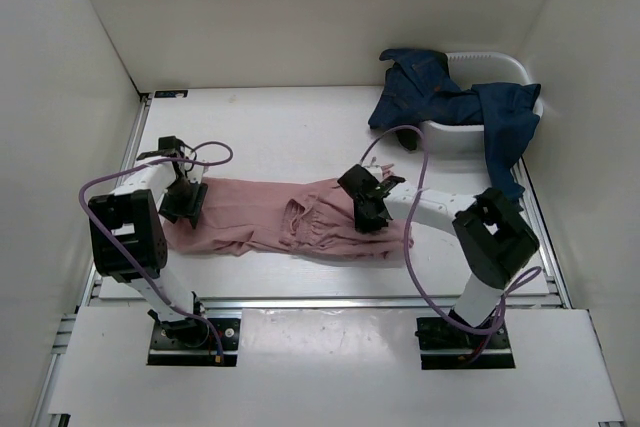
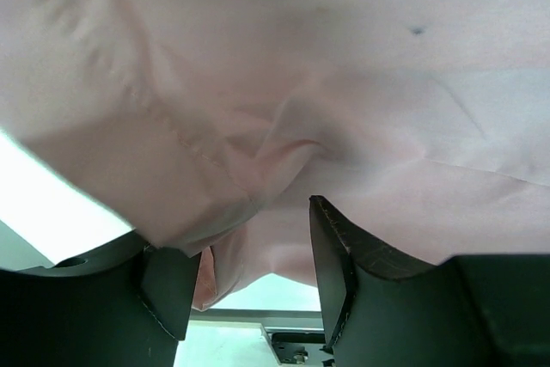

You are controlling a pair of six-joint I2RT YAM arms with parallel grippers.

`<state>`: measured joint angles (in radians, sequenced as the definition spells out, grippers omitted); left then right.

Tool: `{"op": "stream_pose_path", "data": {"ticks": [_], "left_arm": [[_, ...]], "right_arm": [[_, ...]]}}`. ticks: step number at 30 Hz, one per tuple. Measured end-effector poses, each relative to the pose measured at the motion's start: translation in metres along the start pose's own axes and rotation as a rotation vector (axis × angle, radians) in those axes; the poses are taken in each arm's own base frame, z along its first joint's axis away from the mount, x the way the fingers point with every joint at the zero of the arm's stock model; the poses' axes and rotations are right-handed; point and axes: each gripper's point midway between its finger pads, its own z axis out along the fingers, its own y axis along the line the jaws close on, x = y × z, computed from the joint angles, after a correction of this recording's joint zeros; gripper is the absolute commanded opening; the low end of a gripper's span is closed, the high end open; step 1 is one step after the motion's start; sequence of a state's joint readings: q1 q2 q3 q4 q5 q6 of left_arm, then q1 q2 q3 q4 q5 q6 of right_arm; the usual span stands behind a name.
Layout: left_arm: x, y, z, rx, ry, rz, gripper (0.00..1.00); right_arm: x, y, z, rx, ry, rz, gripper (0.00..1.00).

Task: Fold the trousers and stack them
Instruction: Fold the trousers

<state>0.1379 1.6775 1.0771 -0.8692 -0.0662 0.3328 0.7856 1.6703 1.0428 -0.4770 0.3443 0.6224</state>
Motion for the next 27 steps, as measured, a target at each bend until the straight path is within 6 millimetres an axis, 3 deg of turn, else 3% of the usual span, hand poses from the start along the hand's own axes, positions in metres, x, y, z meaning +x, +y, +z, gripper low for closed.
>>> {"op": "stream_pose_path", "data": {"ticks": [2,3,4,5,8,9,11,13,16,18,20,22,25,27], "left_arm": [[0.000,0.000,0.000,0.000,0.001,0.000,0.62],[0.001,0.000,0.000,0.001,0.003,0.000,0.62],[0.001,0.000,0.000,0.001,0.003,0.000,0.62],[0.001,0.000,-0.001,0.001,0.004,0.000,0.62],[0.003,-0.001,-0.001,0.003,0.010,0.001,0.62],[0.003,-0.001,-0.001,0.004,0.011,0.002,0.64],[0.003,-0.001,-0.002,0.004,0.012,0.003,0.64],[0.003,-0.001,-0.003,0.004,0.009,0.003,0.64],[0.003,-0.002,-0.003,0.007,0.007,0.002,0.64],[0.003,-0.002,-0.003,0.007,0.008,0.003,0.64],[0.003,-0.002,-0.003,0.007,0.007,0.002,0.64],[0.003,-0.001,-0.003,0.006,0.008,0.003,0.64],[0.004,-0.001,-0.004,0.005,0.008,0.003,0.64],[0.004,-0.001,-0.004,0.005,0.007,0.003,0.64]], "right_arm": [[0.017,-0.006,0.010,0.025,0.069,-0.007,0.05],[0.014,-0.003,0.007,0.014,0.065,-0.005,0.14],[0.008,0.001,0.002,0.004,0.052,0.000,0.45],[-0.001,0.005,-0.005,-0.010,0.028,0.009,0.65],[-0.035,0.006,-0.040,-0.039,-0.105,0.036,0.96],[-0.047,0.002,-0.055,-0.050,-0.153,0.060,0.99],[-0.073,-0.016,-0.085,-0.076,-0.249,0.134,0.99],[-0.096,-0.046,-0.096,-0.088,-0.315,0.236,0.99],[-0.097,-0.104,-0.067,-0.044,-0.281,0.381,0.99],[-0.070,-0.122,-0.030,-0.029,-0.180,0.407,0.99],[-0.031,-0.114,-0.003,-0.092,-0.056,0.400,0.99],[-0.003,-0.101,0.011,-0.174,0.018,0.394,0.99],[-0.022,-0.078,0.007,-0.331,-0.049,0.395,0.94],[-0.020,-0.069,0.013,-0.389,-0.037,0.396,0.78]]}}
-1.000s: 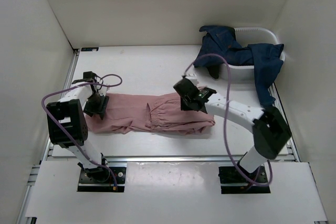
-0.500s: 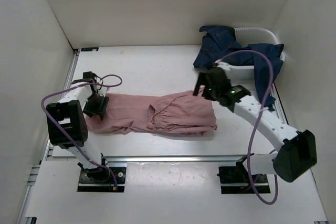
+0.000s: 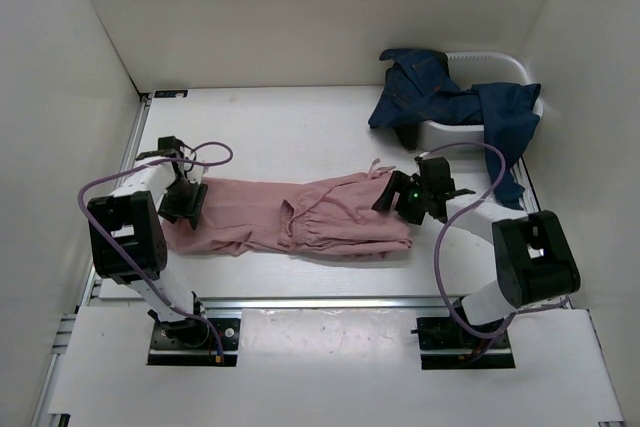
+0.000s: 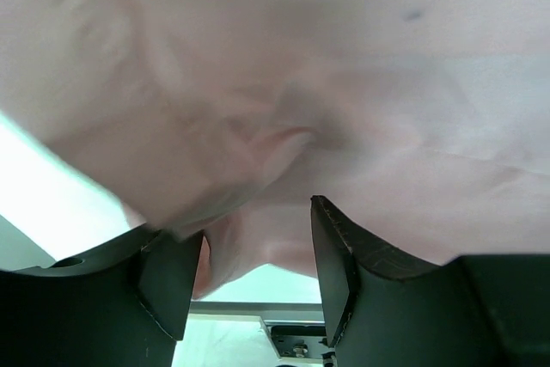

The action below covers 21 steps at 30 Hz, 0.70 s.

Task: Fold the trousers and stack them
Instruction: Fold the trousers

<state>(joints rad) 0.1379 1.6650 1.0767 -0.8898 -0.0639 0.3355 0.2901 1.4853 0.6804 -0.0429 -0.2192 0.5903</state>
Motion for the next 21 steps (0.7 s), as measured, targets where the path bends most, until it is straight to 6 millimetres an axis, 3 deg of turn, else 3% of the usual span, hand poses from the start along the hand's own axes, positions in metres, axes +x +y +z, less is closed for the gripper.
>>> {"op": "stream_pose_path", "data": {"ticks": [1,3,4,7,11,14,16,19,21], "left_arm": [[0.000,0.000,0.000,0.000,0.000,0.000,0.64],[0.001,0.000,0.000,0.000,0.001,-0.001,0.64],[0.001,0.000,0.000,0.000,0.002,-0.001,0.64],[0.001,-0.001,0.000,0.001,0.003,-0.001,0.70],[0.000,-0.005,-0.007,0.027,-0.005,-0.005,0.75],[-0.010,-0.008,-0.018,0.055,-0.047,-0.007,0.77],[-0.019,-0.009,-0.026,0.070,-0.085,-0.007,0.77],[-0.030,-0.014,-0.033,0.100,-0.122,-0.003,0.77],[-0.031,-0.021,-0.033,0.117,-0.120,0.009,0.77]], "right_arm": [[0.001,0.004,0.003,-0.031,0.009,0.003,0.56],[0.003,0.005,0.009,-0.056,0.027,0.011,0.26],[0.008,0.003,0.012,-0.062,0.049,0.032,0.02],[0.018,-0.004,0.010,-0.069,0.099,0.089,0.00],[0.001,-0.024,-0.021,-0.013,0.066,0.173,0.00],[-0.037,-0.036,-0.067,0.097,-0.025,0.183,0.00],[-0.077,-0.032,-0.104,0.168,-0.118,0.135,0.00],[-0.128,-0.007,-0.157,0.244,-0.262,0.017,0.00],[-0.138,0.017,-0.175,0.268,-0.305,-0.058,0.00]]}}
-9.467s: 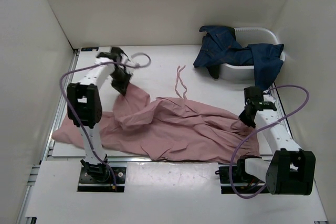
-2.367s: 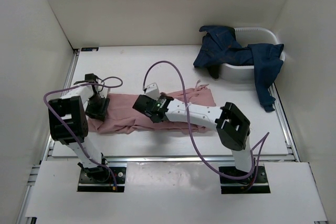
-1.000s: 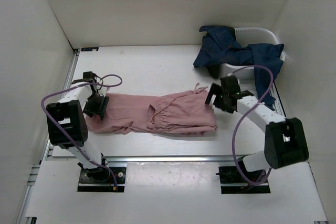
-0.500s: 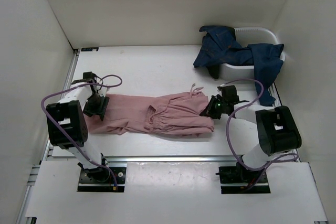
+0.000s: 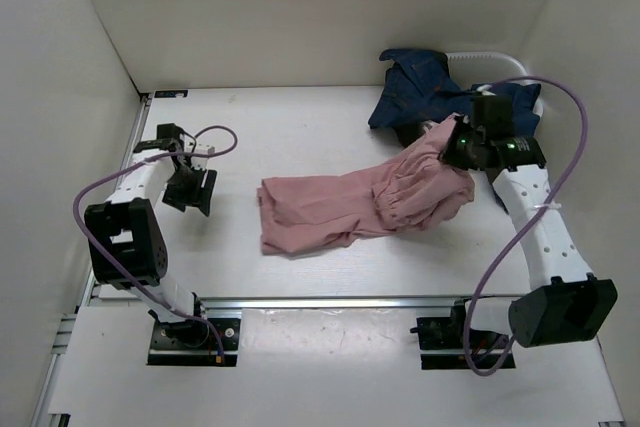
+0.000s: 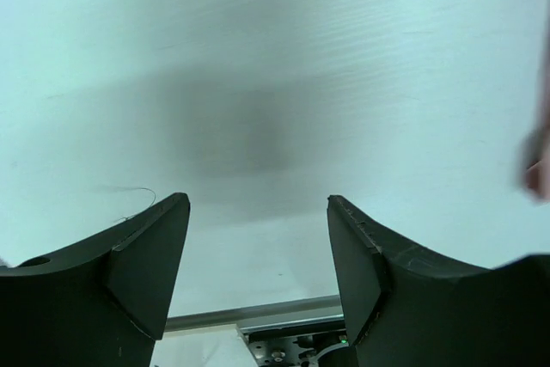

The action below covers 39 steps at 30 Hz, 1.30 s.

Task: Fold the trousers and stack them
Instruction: Fold the trousers

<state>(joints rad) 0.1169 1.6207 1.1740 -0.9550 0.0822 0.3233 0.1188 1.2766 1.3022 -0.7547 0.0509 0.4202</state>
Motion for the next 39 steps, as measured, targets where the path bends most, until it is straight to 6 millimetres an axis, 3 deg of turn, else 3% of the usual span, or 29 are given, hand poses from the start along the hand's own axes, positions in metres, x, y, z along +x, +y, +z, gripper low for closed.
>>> {"op": "stream_pose_path", "data": {"ticks": [3,8,10,11,12,15,17,18,23,27,39], "left_arm": [[-0.002,-0.021,0.004,0.046,0.013,0.047,0.77],[-0.003,-0.064,0.020,0.148,0.060,0.147,0.77],[0.000,-0.077,0.029,0.187,0.092,0.172,0.72],[0.002,-0.083,0.034,0.207,0.109,0.182,0.67],[0.005,-0.088,0.039,0.223,0.131,0.186,0.57],[0.015,-0.095,0.059,0.263,0.204,0.184,0.41],[0.020,-0.098,0.060,0.286,0.242,0.174,0.18],[0.019,-0.099,0.062,0.292,0.244,0.173,0.14],[0.020,-0.098,0.064,0.299,0.262,0.170,0.14],[0.019,-0.098,0.063,0.302,0.275,0.168,0.14],[0.015,-0.105,0.062,0.338,0.273,0.162,0.14]], "right_arm": [[0.018,0.035,-0.005,0.006,0.047,-0.124,0.00],[0.102,0.097,0.030,0.131,0.275,-0.405,0.00],[0.129,0.127,0.042,0.174,0.321,-0.509,0.00],[0.138,0.142,0.046,0.195,0.329,-0.560,0.00],[0.145,0.159,0.048,0.207,0.326,-0.603,0.00],[0.152,0.227,0.057,0.157,0.235,-0.649,0.00],[0.155,0.254,0.052,0.108,0.187,-0.644,0.00],[0.154,0.257,0.047,0.102,0.174,-0.640,0.00],[0.128,0.251,0.026,0.082,0.116,-0.582,0.00],[0.118,0.264,0.024,0.020,0.114,-0.529,0.00],[0.161,0.336,0.040,-0.234,0.223,-0.432,0.00]]}}
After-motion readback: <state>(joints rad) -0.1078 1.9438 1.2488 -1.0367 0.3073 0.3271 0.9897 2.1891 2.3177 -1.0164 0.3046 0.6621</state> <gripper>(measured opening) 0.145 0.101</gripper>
